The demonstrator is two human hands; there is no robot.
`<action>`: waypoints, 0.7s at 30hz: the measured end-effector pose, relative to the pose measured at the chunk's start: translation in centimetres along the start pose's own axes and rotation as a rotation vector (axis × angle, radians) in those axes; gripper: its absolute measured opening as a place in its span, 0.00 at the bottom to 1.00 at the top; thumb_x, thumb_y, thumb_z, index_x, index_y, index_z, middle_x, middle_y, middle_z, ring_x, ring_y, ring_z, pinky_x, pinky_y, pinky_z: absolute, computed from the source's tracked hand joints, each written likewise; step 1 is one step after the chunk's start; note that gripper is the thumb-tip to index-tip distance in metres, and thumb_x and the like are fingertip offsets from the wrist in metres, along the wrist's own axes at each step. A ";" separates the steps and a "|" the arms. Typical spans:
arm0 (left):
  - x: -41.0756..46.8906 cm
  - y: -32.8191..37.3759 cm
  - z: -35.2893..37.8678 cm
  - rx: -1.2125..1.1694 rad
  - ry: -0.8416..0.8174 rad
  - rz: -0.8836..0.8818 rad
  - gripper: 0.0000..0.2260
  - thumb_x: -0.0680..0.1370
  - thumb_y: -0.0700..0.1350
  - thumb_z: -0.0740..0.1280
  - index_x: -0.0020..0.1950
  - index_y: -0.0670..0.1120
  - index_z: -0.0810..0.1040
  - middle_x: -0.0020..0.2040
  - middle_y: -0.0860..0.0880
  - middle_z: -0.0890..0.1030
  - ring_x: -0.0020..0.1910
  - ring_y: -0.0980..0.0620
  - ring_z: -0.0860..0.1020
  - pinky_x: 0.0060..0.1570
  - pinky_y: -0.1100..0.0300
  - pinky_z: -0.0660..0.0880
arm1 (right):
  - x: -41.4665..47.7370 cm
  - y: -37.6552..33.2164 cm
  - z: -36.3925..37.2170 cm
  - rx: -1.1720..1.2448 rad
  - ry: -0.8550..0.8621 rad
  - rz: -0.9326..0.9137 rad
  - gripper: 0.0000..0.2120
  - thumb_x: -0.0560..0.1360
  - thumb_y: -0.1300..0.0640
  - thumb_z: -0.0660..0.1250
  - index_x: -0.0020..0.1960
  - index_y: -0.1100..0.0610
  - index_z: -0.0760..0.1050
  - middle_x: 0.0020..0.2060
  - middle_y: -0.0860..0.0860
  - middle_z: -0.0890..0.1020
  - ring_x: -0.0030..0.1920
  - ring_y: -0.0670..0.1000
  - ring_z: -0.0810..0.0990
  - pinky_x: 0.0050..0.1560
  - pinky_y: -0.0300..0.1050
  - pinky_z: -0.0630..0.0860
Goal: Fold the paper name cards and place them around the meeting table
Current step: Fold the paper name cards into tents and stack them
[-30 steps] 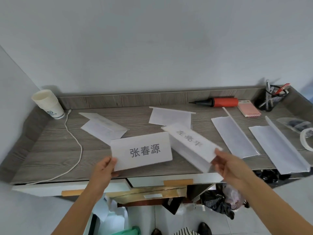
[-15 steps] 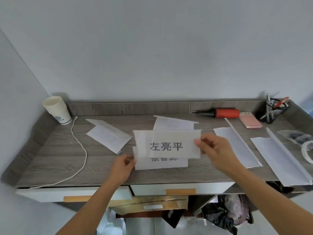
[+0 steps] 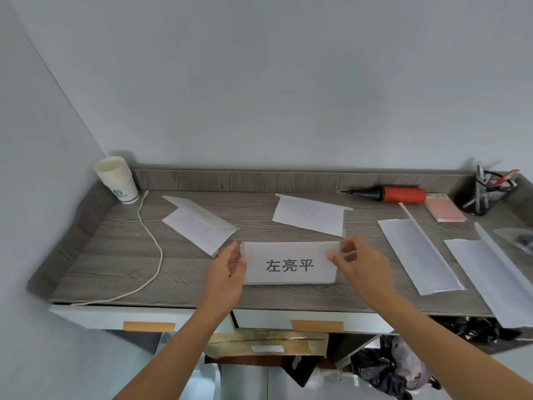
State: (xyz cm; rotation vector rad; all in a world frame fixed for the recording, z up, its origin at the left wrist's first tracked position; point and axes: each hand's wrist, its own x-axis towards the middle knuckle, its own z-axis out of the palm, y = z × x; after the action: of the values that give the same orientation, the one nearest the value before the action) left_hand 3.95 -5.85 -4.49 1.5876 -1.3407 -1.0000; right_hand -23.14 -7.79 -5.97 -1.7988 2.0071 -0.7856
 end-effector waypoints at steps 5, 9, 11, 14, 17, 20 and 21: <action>0.6 -0.4 0.5 0.101 0.030 0.024 0.19 0.80 0.41 0.62 0.71 0.42 0.70 0.57 0.48 0.80 0.56 0.52 0.77 0.60 0.56 0.74 | -0.4 -0.7 0.5 -0.036 -0.045 -0.062 0.19 0.78 0.49 0.64 0.68 0.51 0.72 0.51 0.49 0.84 0.47 0.48 0.82 0.42 0.38 0.72; 1.9 -1.0 0.4 0.192 0.052 0.069 0.17 0.78 0.42 0.65 0.68 0.44 0.72 0.57 0.47 0.77 0.56 0.50 0.76 0.58 0.51 0.76 | 0.3 -0.1 -0.9 0.076 -0.079 0.008 0.19 0.77 0.44 0.62 0.64 0.51 0.76 0.50 0.47 0.84 0.47 0.46 0.81 0.45 0.40 0.74; 2.5 -1.4 0.6 0.281 0.029 0.130 0.21 0.78 0.45 0.65 0.70 0.46 0.68 0.61 0.46 0.73 0.58 0.50 0.73 0.60 0.51 0.74 | 1.5 0.6 -2.1 0.142 -0.047 0.099 0.19 0.78 0.42 0.60 0.61 0.52 0.78 0.49 0.48 0.84 0.47 0.48 0.81 0.47 0.42 0.75; 3.1 -1.6 1.5 0.367 -0.047 0.186 0.21 0.79 0.46 0.63 0.72 0.47 0.66 0.65 0.46 0.71 0.61 0.48 0.72 0.62 0.51 0.71 | 5.0 1.9 -3.3 0.233 -0.024 0.255 0.20 0.78 0.42 0.59 0.54 0.56 0.80 0.45 0.51 0.85 0.44 0.51 0.84 0.50 0.52 0.79; 3.1 -1.8 2.2 0.375 -0.064 0.207 0.17 0.80 0.47 0.61 0.69 0.47 0.68 0.64 0.47 0.73 0.59 0.51 0.72 0.58 0.57 0.70 | 9.7 2.4 -3.3 0.512 -0.086 0.528 0.21 0.77 0.44 0.62 0.56 0.61 0.78 0.46 0.57 0.85 0.41 0.55 0.84 0.40 0.48 0.79; 3.2 -2.2 2.3 0.372 -0.065 0.186 0.16 0.80 0.46 0.61 0.68 0.47 0.68 0.63 0.50 0.72 0.56 0.51 0.73 0.54 0.57 0.72 | 13.1 2.6 -2.4 0.722 -0.222 0.755 0.20 0.78 0.46 0.63 0.57 0.62 0.74 0.41 0.58 0.83 0.33 0.52 0.82 0.30 0.41 0.74; 3.3 -2.3 2.3 0.374 -0.064 0.176 0.15 0.80 0.46 0.62 0.67 0.47 0.68 0.62 0.50 0.72 0.56 0.51 0.74 0.54 0.56 0.73 | 14.0 2.9 -1.8 0.776 -0.267 0.798 0.19 0.78 0.46 0.63 0.57 0.62 0.73 0.40 0.57 0.83 0.32 0.52 0.82 0.27 0.40 0.75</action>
State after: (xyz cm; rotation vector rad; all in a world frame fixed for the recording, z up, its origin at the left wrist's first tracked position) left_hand 3.02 -9.06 -7.69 1.6785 -1.7571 -0.7271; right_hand -28.53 -21.06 -4.71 -0.5618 1.6673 -0.8193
